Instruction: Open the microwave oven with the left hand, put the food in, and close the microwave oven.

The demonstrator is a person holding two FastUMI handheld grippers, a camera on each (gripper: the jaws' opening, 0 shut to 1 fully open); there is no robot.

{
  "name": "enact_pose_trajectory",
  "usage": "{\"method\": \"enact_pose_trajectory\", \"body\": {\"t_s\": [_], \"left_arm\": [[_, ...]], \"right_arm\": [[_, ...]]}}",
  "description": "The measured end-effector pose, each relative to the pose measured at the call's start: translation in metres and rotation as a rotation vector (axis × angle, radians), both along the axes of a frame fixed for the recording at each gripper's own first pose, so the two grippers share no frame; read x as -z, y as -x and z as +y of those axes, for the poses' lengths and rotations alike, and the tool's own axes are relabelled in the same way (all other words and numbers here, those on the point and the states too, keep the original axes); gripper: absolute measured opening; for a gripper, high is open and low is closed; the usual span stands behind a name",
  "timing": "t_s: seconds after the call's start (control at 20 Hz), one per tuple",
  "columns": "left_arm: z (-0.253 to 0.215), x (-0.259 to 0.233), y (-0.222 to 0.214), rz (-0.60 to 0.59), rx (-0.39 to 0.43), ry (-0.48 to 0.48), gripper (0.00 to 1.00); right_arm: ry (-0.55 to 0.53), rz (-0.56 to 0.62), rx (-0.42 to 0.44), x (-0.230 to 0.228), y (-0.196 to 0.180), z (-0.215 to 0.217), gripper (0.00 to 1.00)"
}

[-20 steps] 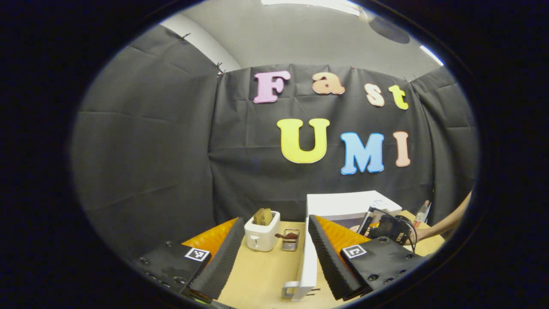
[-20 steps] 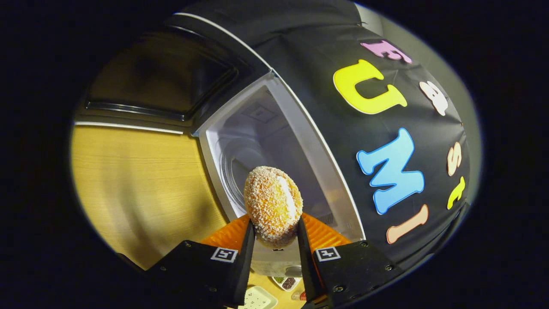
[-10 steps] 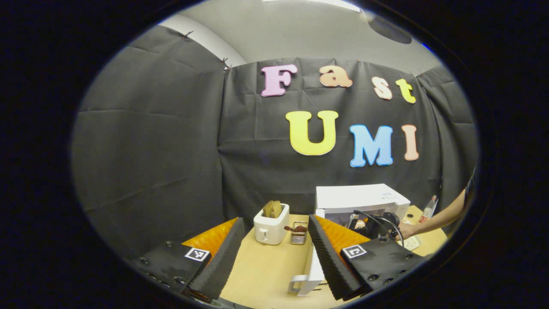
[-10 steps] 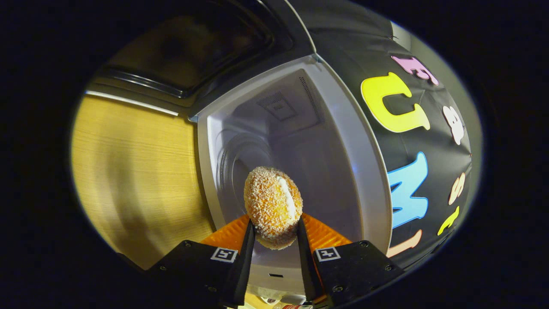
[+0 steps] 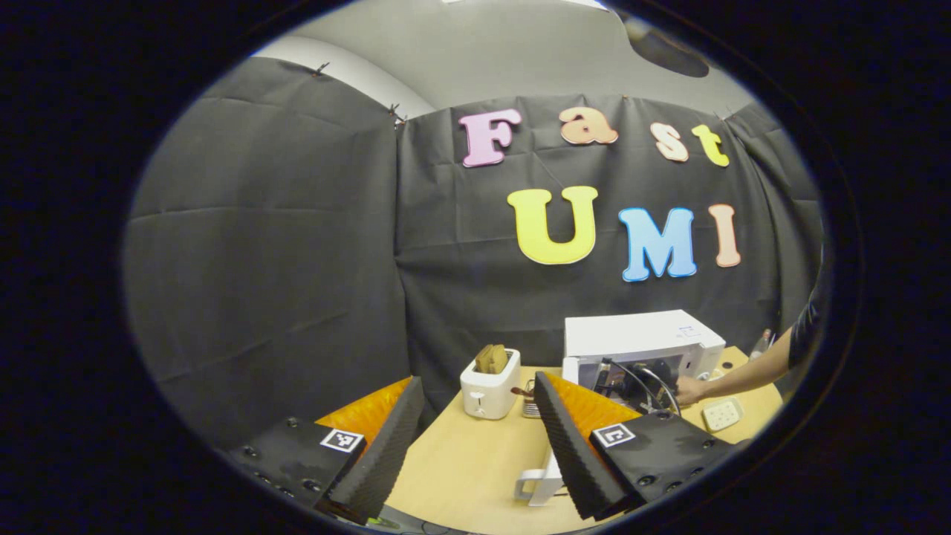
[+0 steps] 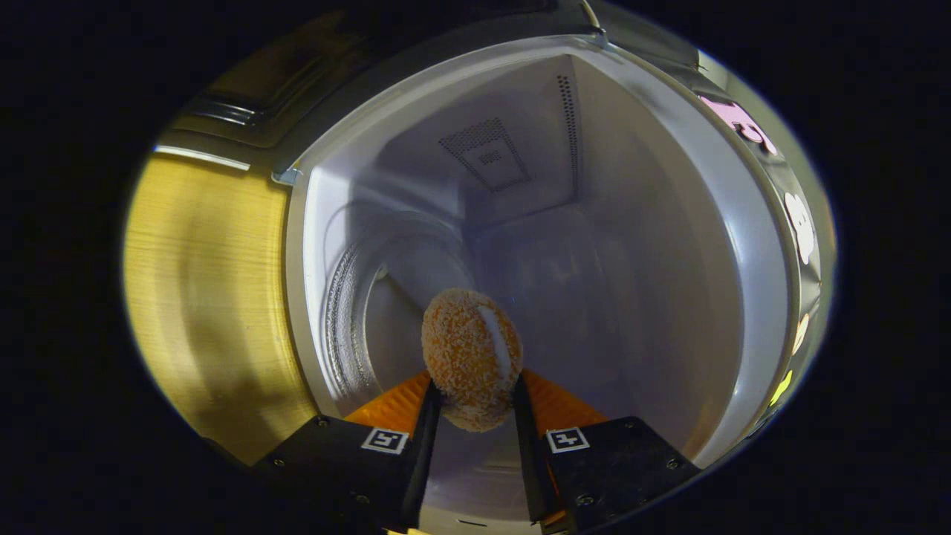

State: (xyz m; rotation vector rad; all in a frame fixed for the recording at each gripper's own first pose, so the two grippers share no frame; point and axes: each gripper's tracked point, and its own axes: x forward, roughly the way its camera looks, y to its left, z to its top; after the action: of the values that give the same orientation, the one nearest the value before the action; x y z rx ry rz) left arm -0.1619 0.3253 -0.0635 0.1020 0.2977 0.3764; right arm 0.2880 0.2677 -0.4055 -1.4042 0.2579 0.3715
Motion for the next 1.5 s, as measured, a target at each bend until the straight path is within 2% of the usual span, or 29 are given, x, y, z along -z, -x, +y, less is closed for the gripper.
{"method": "enact_pose_trajectory", "body": {"t_s": [0.05, 0.1, 0.15, 0.2, 0.25, 0.3, 0.35, 0.4, 0.5, 0.8, 1.0, 1.05, 1.15, 1.3, 1.35, 1.4, 1.45, 1.5], "left_arm": [[0.001, 0.001, 0.0, 0.001, -0.005, -0.001, 0.99], [0.001, 0.002, -0.002, 0.002, -0.007, 0.004, 0.99], [0.001, 0.003, -0.003, 0.002, -0.008, 0.01, 0.99], [-0.002, 0.004, -0.007, -0.001, -0.004, 0.017, 0.99], [-0.006, 0.002, -0.011, -0.008, 0.007, 0.02, 0.99], [-0.011, 0.002, -0.016, -0.017, 0.02, 0.021, 0.99], [-0.015, 0.0, -0.023, -0.022, 0.033, 0.022, 0.94], [-0.02, 0.001, -0.029, -0.027, 0.048, 0.026, 0.94], [-0.033, 0.002, -0.04, -0.038, 0.087, 0.036, 0.94], [-0.082, 0.008, -0.096, -0.075, 0.232, 0.102, 0.94], [-0.123, 0.011, -0.145, -0.107, 0.344, 0.154, 0.94], [-0.134, 0.01, -0.155, -0.114, 0.37, 0.158, 0.99], [-0.153, 0.01, -0.171, -0.126, 0.413, 0.159, 0.99], [-0.174, 0.011, -0.184, -0.143, 0.444, 0.158, 0.99], [-0.18, 0.011, -0.186, -0.149, 0.451, 0.162, 0.97], [-0.185, 0.012, -0.188, -0.154, 0.456, 0.166, 0.99], [-0.186, 0.01, -0.188, -0.167, 0.448, 0.156, 0.94], [-0.184, 0.006, -0.188, -0.185, 0.438, 0.141, 0.98]], "right_arm": [[-0.008, 0.014, 0.002, 0.002, 0.002, 0.001, 0.63], [-0.016, 0.012, 0.012, -0.002, 0.006, -0.001, 0.66], [-0.035, 0.004, 0.02, -0.007, 0.006, -0.003, 0.8], [-0.079, 0.023, 0.021, -0.011, 0.01, -0.002, 0.84], [-0.111, 0.053, 0.028, -0.01, 0.018, -0.001, 0.95], [-0.13, 0.086, 0.034, -0.007, 0.025, -0.003, 0.99], [-0.157, 0.124, 0.041, -0.002, 0.036, -0.006, 1.0], [-0.188, 0.153, 0.049, -0.001, 0.046, -0.009, 0.96], [-0.259, 0.191, 0.084, -0.008, 0.064, -0.016, 0.96], [-0.602, 0.285, 0.227, -0.05, 0.129, -0.049, 0.96], [-0.852, 0.212, 0.327, -0.111, 0.154, -0.079, 0.97], [-0.922, 0.192, 0.356, -0.126, 0.16, -0.089, 0.97], [-1.026, 0.135, 0.403, -0.159, 0.171, -0.112, 0.96], [-1.067, 0.007, 0.398, -0.213, 0.188, -0.146, 0.97], [-1.094, -0.018, 0.382, -0.234, 0.198, -0.147, 0.97], [-1.128, -0.037, 0.368, -0.253, 0.207, -0.147, 0.97], [-1.162, -0.058, 0.36, -0.271, 0.216, -0.15, 0.96], [-1.196, -0.073, 0.352, -0.289, 0.225, -0.15, 0.96]]}}
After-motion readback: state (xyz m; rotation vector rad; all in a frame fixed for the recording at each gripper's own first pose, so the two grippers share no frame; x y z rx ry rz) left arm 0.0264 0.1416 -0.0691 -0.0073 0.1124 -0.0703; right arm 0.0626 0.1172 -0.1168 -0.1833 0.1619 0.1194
